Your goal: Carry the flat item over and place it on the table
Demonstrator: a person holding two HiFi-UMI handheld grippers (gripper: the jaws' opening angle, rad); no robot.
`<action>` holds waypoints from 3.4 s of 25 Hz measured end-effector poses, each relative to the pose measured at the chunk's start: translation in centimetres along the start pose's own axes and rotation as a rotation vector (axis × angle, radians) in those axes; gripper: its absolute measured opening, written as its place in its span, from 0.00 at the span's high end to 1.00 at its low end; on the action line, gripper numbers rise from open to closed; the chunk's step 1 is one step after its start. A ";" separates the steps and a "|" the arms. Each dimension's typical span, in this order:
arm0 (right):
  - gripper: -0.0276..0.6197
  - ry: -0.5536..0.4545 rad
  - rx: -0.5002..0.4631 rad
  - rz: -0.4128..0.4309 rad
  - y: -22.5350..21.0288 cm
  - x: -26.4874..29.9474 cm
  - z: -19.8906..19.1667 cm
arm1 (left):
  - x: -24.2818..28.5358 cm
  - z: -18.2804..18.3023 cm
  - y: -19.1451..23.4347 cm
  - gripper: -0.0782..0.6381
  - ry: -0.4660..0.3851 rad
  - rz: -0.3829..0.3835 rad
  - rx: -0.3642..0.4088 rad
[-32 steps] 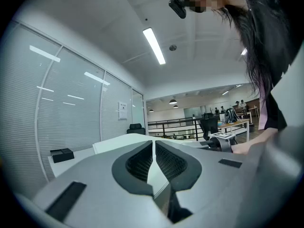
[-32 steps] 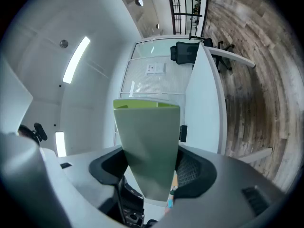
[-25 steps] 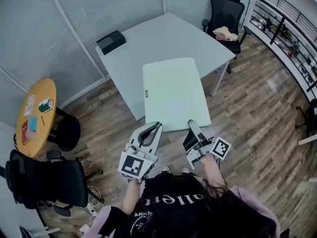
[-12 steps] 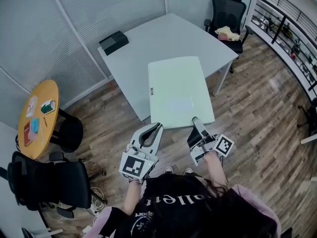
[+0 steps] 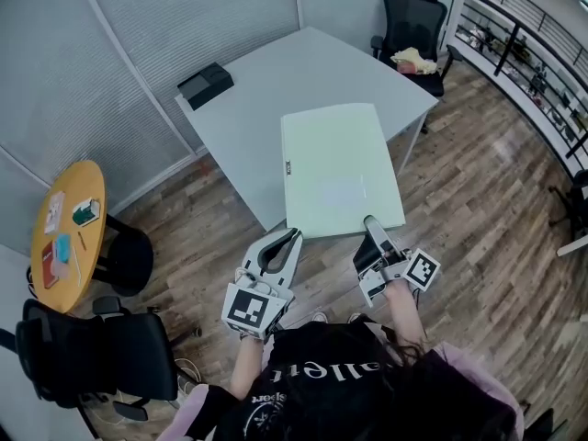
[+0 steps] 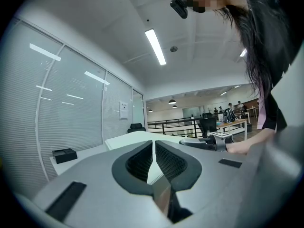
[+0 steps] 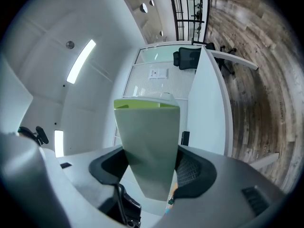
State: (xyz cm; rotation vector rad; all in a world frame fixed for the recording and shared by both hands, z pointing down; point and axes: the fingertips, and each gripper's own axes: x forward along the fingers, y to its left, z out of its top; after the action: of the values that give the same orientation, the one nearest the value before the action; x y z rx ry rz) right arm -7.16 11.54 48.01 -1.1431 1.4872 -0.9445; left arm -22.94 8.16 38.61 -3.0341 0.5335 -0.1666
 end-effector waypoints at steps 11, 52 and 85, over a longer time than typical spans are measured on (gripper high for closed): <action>0.51 -0.068 0.009 -0.006 0.4 0.2 -0.2 | 0.2 -1.4 1.5 0.84 0.004 -0.064 -0.028; 0.51 0.144 0.073 0.019 -9.3 9.8 26.7 | 27.7 -0.8 1.4 0.84 0.095 0.175 -0.098; 0.51 0.351 0.114 -0.222 -23.8 34.1 25.2 | 32.6 -5.9 20.2 0.84 0.116 0.341 -0.185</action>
State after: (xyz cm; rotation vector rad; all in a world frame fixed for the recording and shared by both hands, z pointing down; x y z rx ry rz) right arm 20.08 -27.63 57.27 -1.1146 1.5775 -1.4236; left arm 0.07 -22.21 46.15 -3.0563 1.1221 -0.2917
